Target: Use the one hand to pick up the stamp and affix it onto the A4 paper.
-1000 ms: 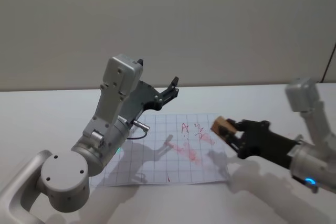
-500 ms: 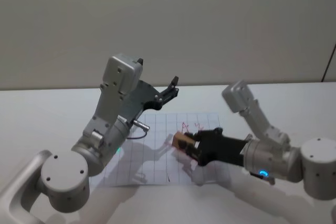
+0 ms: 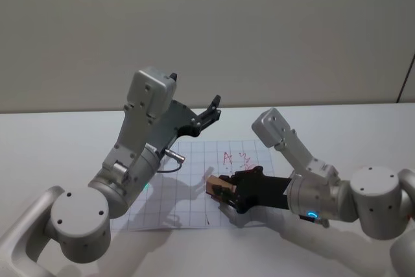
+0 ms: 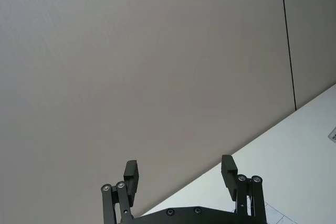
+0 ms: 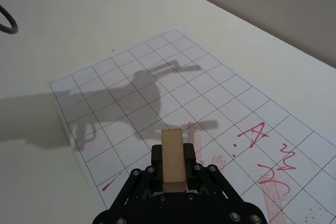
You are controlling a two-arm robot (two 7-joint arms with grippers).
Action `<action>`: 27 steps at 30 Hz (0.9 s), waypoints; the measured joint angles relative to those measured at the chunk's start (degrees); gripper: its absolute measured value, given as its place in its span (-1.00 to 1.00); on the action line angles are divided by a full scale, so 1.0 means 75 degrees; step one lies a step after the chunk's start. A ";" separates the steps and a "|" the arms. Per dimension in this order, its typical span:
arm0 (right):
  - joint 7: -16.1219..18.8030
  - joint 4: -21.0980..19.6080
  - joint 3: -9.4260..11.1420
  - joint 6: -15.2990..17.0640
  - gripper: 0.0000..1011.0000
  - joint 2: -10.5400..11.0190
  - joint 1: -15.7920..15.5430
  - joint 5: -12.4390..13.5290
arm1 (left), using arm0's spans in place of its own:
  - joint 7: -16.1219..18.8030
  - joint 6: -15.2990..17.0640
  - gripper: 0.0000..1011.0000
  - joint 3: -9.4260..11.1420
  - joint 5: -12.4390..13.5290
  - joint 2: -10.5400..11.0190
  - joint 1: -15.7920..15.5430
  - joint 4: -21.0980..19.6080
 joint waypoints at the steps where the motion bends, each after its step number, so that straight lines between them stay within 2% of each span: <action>1: 0.0009 0.0021 -0.0007 -0.0002 -0.57 -0.0003 0.0012 -0.0020 | 0.0000 0.0000 0.98 0.0000 0.0000 0.0000 0.0000 -0.0001; 8: 0.0068 0.0154 -0.0061 -0.0010 -0.57 -0.0004 0.0063 -0.0166 | 0.0000 0.0000 0.98 0.0000 0.0000 0.0000 0.0000 0.0000; 16: 0.0053 0.0225 -0.0114 -0.0033 -0.57 0.0004 0.0050 -0.0173 | 0.0000 0.0000 0.98 0.0000 0.0000 0.0000 0.0000 0.0000; 24: -0.0117 0.0278 -0.0149 -0.0245 -0.57 -0.0027 0.0019 0.0107 | 0.0000 0.0000 0.98 0.0000 0.0000 0.0000 0.0000 0.0000; 27: -0.0255 0.0230 -0.0157 -0.0361 -0.57 -0.0039 -0.0018 0.0335 | 0.0000 0.0000 0.98 0.0000 0.0000 0.0000 0.0000 0.0000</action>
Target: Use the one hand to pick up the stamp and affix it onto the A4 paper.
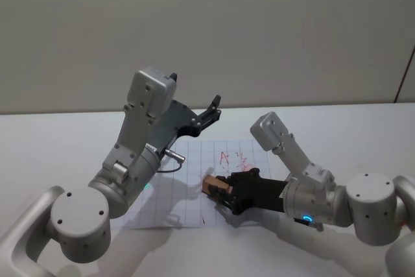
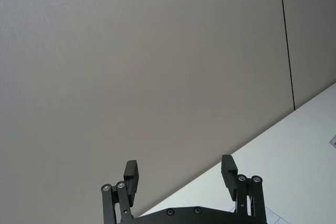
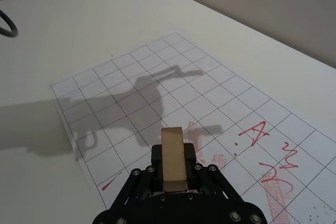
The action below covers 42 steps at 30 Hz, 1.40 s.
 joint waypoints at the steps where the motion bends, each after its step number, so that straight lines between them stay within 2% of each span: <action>1: -0.0040 -0.0014 0.0001 -0.0030 -0.57 -0.0002 -0.0006 0.0065 | 0.0000 0.0000 0.98 0.0000 0.0000 0.0000 0.0000 0.0000; 4: -0.0155 -0.0099 0.0005 -0.0079 -0.57 0.0005 -0.0030 0.0206 | 0.0000 0.0000 0.98 0.0000 0.0000 0.0000 0.0000 0.0000; 10: -0.0628 -0.0580 0.0178 -0.0285 -0.57 0.0094 -0.0131 0.0766 | 0.0000 0.0000 0.98 0.0000 0.0000 0.0000 0.0000 0.0000; 13: -0.0819 -0.0757 0.0243 -0.0332 -0.57 0.0147 -0.0184 0.0939 | 0.0000 0.0000 0.98 0.0000 0.0000 0.0000 0.0000 0.0000; 23: -0.1657 -0.1682 0.0625 -0.0375 -0.57 0.0590 -0.0586 0.1496 | 0.0000 0.0000 0.98 0.0000 0.0000 0.0000 0.0000 0.0000; 33: -0.2583 -0.2788 0.1128 -0.0101 -0.57 0.1407 -0.1400 0.1960 | 0.0000 0.0000 0.98 0.0000 0.0000 0.0000 0.0000 0.0000; 36: -0.2970 -0.3315 0.1388 0.0064 -0.57 0.1879 -0.1943 0.2207 | 0.0000 0.0000 0.98 0.0000 0.0000 0.0000 0.0000 0.0000; 39: -0.3183 -0.3642 0.1550 0.0166 -0.57 0.2183 -0.2327 0.2360 | 0.0000 0.0000 0.98 0.0000 0.0000 0.0000 0.0000 0.0000; 42: -0.3544 -0.4145 0.1814 0.0333 -0.57 0.2674 -0.2984 0.2628 | 0.0000 0.0000 0.98 0.0000 0.0000 0.0000 0.0000 0.0000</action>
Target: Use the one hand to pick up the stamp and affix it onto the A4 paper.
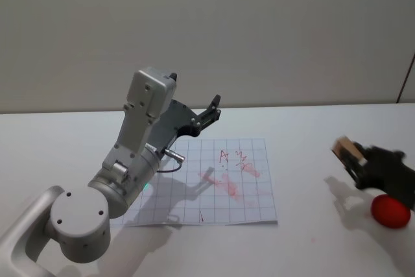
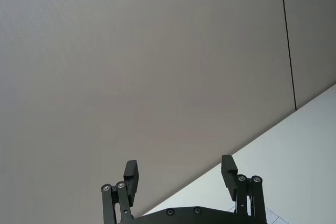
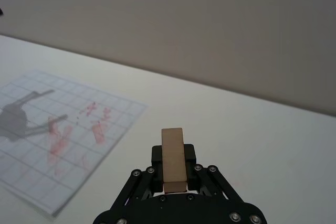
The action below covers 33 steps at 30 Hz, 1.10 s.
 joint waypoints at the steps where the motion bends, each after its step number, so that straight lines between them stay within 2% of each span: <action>1: -0.0058 -0.0088 0.0049 0.0033 -0.57 0.0092 -0.0127 0.0049 | 0.0000 0.0000 0.98 0.0000 0.0000 0.0000 0.0000 0.0000; 7: -0.0527 -0.0704 0.0411 0.0282 -0.57 0.0734 -0.1070 0.0415 | 0.0000 0.0000 0.98 0.0000 0.0000 0.0000 0.0000 0.0000; 12: -0.0742 -0.1023 0.0613 0.0455 -0.57 0.1088 -0.1568 0.0599 | 0.0000 0.0000 0.98 0.0000 0.0000 0.0000 0.0000 0.0000; 15: -0.0821 -0.1128 0.0682 0.0526 -0.57 0.1213 -0.1718 0.0631 | 0.0000 0.0000 0.98 0.0000 0.0000 0.0000 0.0000 0.0000; 22: -0.0883 -0.1191 0.0742 0.0633 -0.57 0.1348 -0.1774 0.0573 | 0.0000 0.0000 0.98 0.0000 0.0000 0.0000 0.0000 0.0000; 33: -0.0668 -0.0950 0.0633 0.0885 -0.57 0.1287 -0.1368 0.0186 | 0.0000 0.0000 0.98 0.0000 0.0000 0.0000 0.0000 0.0000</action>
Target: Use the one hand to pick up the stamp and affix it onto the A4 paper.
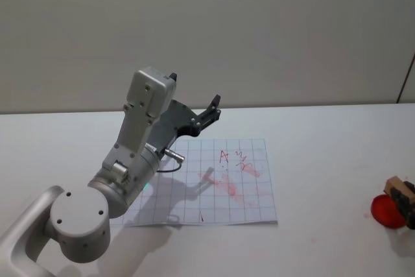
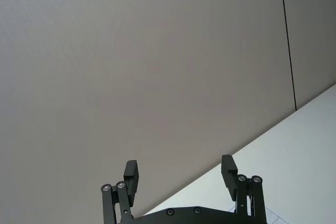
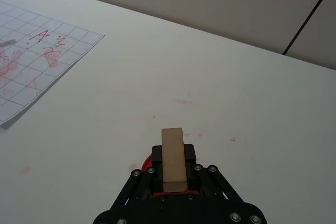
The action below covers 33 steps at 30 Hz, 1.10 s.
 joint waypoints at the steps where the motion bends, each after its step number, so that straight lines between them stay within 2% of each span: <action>1: 0.0029 0.0021 -0.0012 0.0033 -0.57 -0.0012 0.0029 -0.0031 | 0.0000 0.0000 0.98 0.0000 0.0000 0.0000 0.0000 0.0000; 11: 0.0338 0.0294 -0.0193 0.0353 -0.57 -0.0207 0.0417 -0.0303 | 0.0000 0.0000 0.98 0.0000 0.0000 -0.0001 0.0000 0.0000; 21: 0.0467 0.0410 -0.0267 0.0487 -0.54 -0.0292 0.0579 -0.0417 | 0.0000 0.0000 0.98 0.0000 0.0000 0.0000 0.0000 0.0000; 24: 0.0500 0.0439 -0.0285 0.0516 -0.29 -0.0313 0.0616 -0.0445 | 0.0000 0.0000 0.98 0.0000 0.0000 0.0000 0.0000 0.0000; 25: 0.0503 0.0443 -0.0287 0.0519 -0.29 -0.0316 0.0622 -0.0451 | 0.0000 0.0000 0.98 0.0000 0.0000 0.0000 0.0000 0.0000; 28: 0.0516 0.0455 -0.0295 0.0536 -0.11 -0.0326 0.0639 -0.0461 | 0.0000 0.0000 0.98 0.0000 0.0000 0.0000 0.0000 0.0000; 29: 0.0523 0.0463 -0.0301 0.0544 0.00 -0.0332 0.0647 -0.0465 | 0.0000 0.0000 0.98 0.0000 0.0000 0.0000 0.0000 0.0000; 31: 0.0531 0.0469 -0.0304 0.0551 0.09 -0.0336 0.0658 -0.0472 | 0.0000 0.0000 0.98 0.0000 0.0000 0.0000 0.0000 0.0000; 32: 0.0537 0.0474 -0.0308 0.0558 0.21 -0.0339 0.0665 -0.0478 | 0.0000 0.0000 0.98 0.0000 0.0000 -0.0001 0.0000 0.0000; 33: 0.0541 0.0477 -0.0310 0.0561 0.23 -0.0340 0.0669 -0.0481 | 0.0000 0.0000 0.98 0.0000 0.0000 -0.0001 0.0000 0.0000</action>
